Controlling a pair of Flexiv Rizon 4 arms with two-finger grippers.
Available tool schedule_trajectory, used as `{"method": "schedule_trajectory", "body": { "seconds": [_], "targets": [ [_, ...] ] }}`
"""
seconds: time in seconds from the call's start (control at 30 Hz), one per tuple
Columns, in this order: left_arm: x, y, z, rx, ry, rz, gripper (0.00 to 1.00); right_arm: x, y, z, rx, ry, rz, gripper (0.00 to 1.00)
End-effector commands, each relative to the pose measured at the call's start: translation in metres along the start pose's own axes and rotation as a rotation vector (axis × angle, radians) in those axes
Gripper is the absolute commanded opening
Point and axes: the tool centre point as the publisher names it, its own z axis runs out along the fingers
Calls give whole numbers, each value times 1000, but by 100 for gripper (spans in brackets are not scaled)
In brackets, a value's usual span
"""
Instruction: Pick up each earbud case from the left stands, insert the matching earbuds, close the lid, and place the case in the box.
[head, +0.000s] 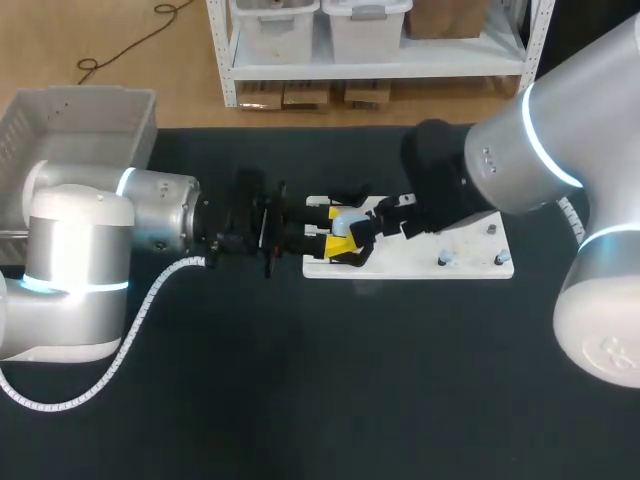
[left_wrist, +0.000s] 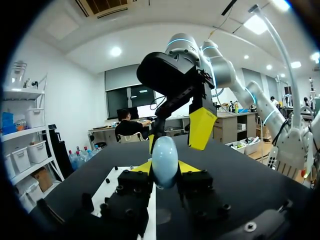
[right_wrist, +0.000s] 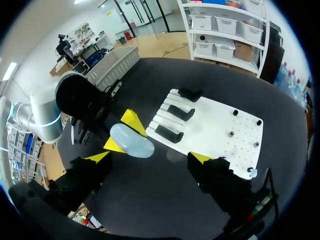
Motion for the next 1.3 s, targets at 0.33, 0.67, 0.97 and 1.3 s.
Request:
{"method": "schedule_trajectory", "body": {
  "seconds": [0.33,0.67,0.97,1.3],
  "targets": [
    [1,1,0,3,-1,1,0,-4,-2,0,7,-2,5,100],
    [1,1,0,3,-1,1,0,-9,-4,-1,16,-2,2,100],
    [1,1,0,3,-1,1,0,-22,-8,-10,39,-24,-7,100],
    [1,1,0,3,-1,1,0,-13,1,-13,31,-13,-17,100]
  ]
}}
